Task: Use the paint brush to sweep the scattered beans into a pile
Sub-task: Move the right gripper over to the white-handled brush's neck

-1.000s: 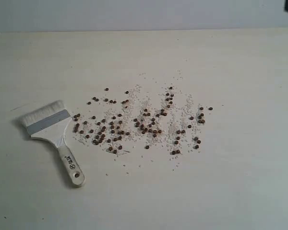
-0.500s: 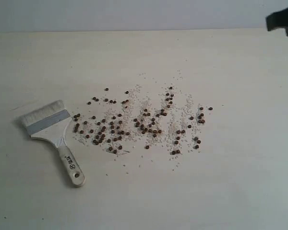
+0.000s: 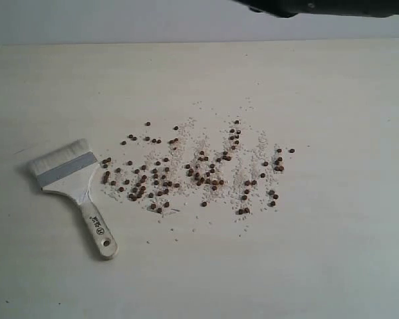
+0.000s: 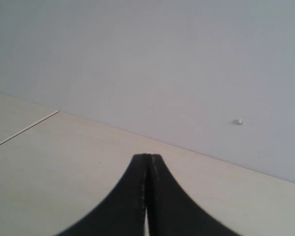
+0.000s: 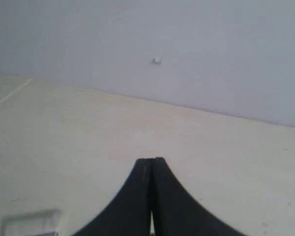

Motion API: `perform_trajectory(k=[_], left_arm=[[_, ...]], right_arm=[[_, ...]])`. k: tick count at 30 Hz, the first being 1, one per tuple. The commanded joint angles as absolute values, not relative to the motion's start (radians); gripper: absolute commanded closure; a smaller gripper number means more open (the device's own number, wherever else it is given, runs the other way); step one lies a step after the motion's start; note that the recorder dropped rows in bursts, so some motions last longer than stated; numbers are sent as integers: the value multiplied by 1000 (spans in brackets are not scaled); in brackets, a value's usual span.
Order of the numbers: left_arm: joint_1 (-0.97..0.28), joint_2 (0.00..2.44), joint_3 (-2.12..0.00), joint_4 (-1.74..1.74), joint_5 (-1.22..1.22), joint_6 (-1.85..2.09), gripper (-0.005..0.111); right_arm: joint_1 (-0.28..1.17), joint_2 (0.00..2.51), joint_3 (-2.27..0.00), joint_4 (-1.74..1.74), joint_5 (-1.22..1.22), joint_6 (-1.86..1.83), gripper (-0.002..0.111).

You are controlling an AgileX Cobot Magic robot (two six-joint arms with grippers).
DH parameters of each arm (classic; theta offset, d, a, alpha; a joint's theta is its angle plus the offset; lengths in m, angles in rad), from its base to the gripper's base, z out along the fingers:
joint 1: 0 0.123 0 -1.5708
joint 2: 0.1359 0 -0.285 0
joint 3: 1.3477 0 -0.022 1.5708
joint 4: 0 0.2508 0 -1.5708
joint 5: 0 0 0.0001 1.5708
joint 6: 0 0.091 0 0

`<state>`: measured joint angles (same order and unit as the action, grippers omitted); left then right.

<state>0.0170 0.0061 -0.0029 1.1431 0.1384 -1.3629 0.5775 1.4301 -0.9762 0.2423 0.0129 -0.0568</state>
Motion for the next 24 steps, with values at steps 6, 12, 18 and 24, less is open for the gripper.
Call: perform_trajectory(k=[6,12,18,24], left_arm=[[12,0,0,1138,145,-1364,107],[12,0,0,1138,145,-1364,107],[12,0,0,1138,145,-1364,107],[12,0,0,1138,145,-1364,107]], right_arm=[[727,1714,-1242,201,514,-110,107],[774,1880,-1424,200,807,-102,92],[833,1968,-1494,200,841,-102,72],[844,2001,-1496,214,824,-102,70]])
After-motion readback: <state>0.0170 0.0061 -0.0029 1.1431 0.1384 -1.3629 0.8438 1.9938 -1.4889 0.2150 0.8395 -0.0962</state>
